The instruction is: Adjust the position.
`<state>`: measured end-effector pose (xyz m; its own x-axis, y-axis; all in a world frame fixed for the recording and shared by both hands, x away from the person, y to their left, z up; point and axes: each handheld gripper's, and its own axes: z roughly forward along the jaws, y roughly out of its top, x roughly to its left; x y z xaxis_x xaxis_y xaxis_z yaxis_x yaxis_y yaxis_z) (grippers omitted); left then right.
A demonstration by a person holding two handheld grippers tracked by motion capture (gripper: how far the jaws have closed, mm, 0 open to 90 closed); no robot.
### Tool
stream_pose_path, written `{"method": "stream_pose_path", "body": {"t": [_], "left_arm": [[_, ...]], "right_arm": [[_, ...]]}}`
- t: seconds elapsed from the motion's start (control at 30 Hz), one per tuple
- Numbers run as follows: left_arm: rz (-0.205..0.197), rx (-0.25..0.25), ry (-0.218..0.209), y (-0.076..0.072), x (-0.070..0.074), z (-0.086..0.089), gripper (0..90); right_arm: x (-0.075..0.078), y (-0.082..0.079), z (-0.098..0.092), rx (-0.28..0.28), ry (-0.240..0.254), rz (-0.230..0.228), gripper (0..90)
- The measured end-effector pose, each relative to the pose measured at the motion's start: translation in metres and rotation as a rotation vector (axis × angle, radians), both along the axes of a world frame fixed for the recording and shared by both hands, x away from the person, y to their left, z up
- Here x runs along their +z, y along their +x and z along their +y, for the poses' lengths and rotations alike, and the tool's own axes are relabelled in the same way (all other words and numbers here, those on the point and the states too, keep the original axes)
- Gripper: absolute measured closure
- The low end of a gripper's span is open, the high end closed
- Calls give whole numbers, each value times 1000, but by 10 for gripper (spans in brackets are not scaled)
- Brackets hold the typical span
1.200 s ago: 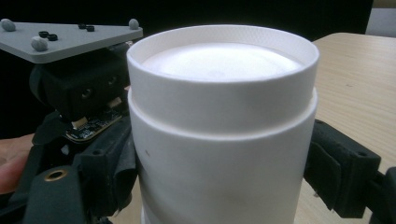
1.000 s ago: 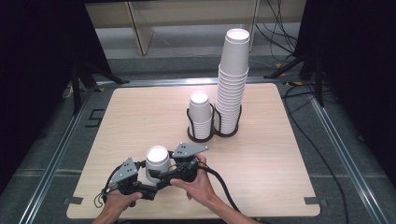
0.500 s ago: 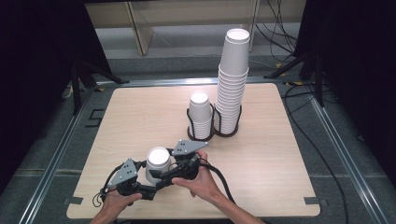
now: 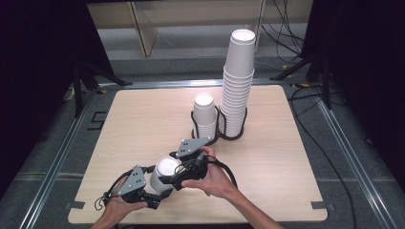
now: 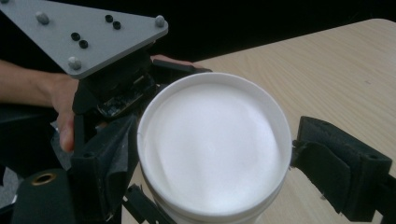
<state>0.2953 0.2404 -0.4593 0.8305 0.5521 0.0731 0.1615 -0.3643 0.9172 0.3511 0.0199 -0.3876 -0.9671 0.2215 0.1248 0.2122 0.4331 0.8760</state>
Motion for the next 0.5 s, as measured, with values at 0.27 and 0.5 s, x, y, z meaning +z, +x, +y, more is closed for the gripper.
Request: {"method": "stream_pose_path", "body": {"t": [0.27,0.5], "left_arm": [[15,-14,90,-2,1,0,103],[22,-31,143,-5,1,-3,104]], "right_arm": [[3,-3,-1,37,-97,-33,156],[0,-7,5,86,-154,-37,156]]}}
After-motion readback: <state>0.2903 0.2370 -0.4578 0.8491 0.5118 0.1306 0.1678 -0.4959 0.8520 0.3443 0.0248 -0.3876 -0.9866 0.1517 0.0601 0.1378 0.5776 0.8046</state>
